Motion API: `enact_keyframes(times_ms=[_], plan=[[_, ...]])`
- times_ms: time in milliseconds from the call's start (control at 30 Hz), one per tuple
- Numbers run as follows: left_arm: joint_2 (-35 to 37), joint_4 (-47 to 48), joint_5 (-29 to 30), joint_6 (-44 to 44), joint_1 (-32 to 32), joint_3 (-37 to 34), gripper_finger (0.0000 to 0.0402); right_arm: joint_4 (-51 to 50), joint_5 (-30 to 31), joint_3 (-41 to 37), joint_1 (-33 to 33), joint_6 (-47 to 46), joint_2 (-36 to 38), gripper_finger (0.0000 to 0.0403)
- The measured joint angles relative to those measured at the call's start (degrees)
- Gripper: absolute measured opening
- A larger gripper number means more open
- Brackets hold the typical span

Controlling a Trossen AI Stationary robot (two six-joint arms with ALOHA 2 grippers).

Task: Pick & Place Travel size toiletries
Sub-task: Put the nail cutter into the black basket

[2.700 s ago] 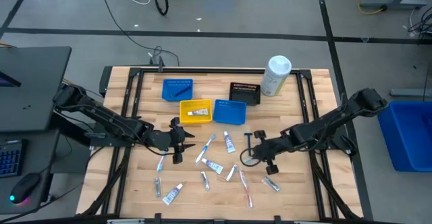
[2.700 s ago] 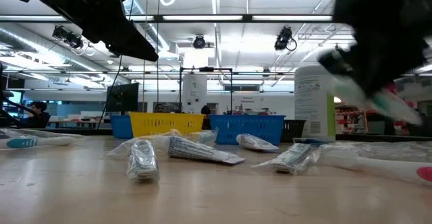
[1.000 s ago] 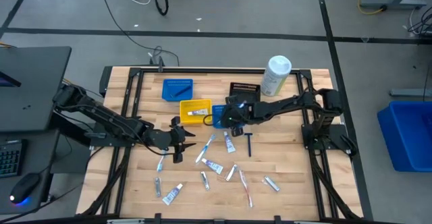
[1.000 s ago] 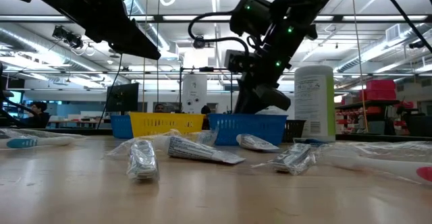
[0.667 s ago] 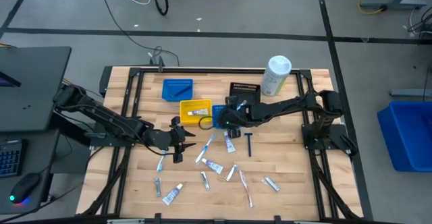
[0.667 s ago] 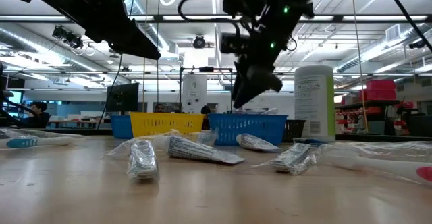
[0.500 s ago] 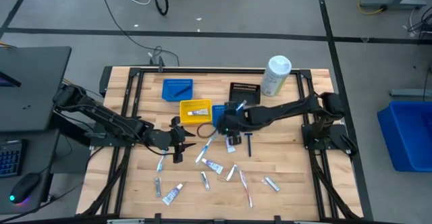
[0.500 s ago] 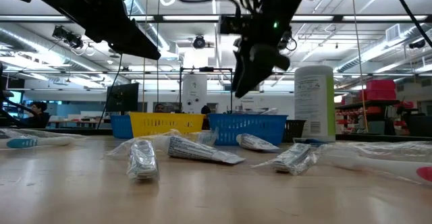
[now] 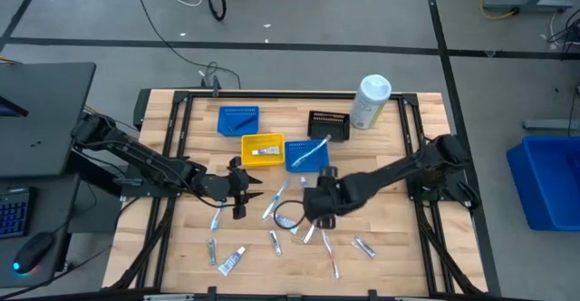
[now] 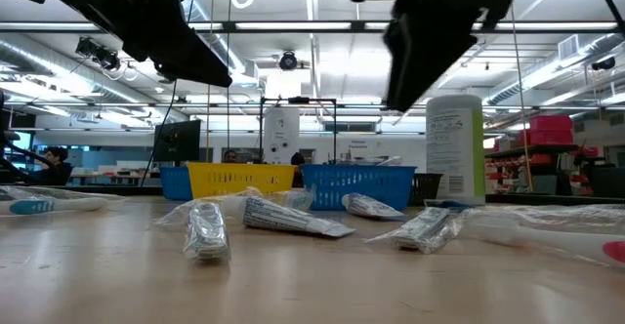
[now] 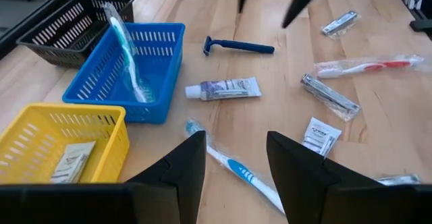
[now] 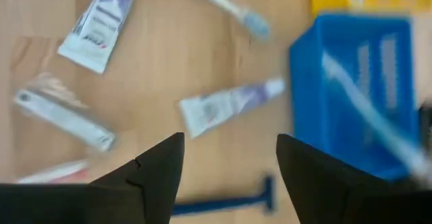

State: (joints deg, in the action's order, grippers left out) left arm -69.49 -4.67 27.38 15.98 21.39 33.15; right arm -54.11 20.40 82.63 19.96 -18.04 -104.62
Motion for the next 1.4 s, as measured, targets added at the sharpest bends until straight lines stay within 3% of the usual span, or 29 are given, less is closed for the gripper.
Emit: enact_keyframes(times_ms=[133, 267, 500, 600, 900, 1233, 1400], plan=[[0.1, -1.8, 1.3, -0.4, 0.0, 0.0, 0.0165, -3.9, -0.1, 0.0, 2.9, -14.1, 0.0, 0.0252], [0.2, -9.4, 5.5, -5.3, 0.0, 0.0, 0.0165, -6.3, -0.1, 0.0, 5.3, -25.0, 0.0, 0.0249], [0.2, -24.8, 10.8, -16.8, 0.0, 0.0, 0.0165, -8.8, 0.0, -0.1, 8.3, -37.1, 0.0, 0.0229], [0.2, -26.8, 10.5, -19.0, 0.0, 0.0, 0.0165, -8.7, 0.0, -0.7, 9.1, -41.6, 0.0, 0.0221], [0.2, -25.3, 10.4, -18.2, 0.0, 0.0, 0.0165, -8.9, 0.4, -5.9, 7.9, -49.7, 0.0, 0.0213], [0.2, -25.2, 10.7, -18.2, 0.0, 0.0, 0.0165, -8.0, -2.7, -11.7, 4.8, -52.9, 0.0, 0.0252], [0.2, -25.2, 14.2, -18.4, 0.0, 0.0, 0.0165, -7.3, -2.9, -13.0, 3.3, -53.7, 0.0, 0.0274]])
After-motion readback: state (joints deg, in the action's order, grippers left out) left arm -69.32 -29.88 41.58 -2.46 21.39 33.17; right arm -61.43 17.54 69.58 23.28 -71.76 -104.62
